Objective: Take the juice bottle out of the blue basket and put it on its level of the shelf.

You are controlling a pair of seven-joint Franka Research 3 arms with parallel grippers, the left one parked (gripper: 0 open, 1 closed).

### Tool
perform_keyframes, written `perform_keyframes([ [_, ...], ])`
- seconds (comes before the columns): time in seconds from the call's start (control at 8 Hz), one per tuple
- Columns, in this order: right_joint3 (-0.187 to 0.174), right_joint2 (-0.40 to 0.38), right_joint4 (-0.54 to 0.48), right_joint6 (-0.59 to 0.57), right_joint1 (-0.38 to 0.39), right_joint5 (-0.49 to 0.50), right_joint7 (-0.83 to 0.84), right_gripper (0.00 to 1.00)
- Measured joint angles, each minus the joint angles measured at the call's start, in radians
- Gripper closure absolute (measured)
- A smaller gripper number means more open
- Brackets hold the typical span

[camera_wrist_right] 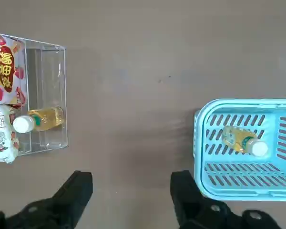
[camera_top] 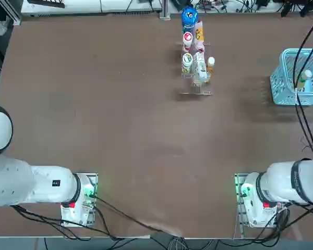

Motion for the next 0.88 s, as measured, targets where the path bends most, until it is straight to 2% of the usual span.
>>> perform_keyframes([
  [0.38,0.001,0.001,0.001,0.009,0.000,0.000,0.000,0.00],
  [0.62,-0.004,0.015,0.001,0.059,-0.009,-0.002,-0.002,0.00],
  [0.88,-0.012,0.057,-0.001,0.077,-0.075,-0.011,-0.032,0.00],
])
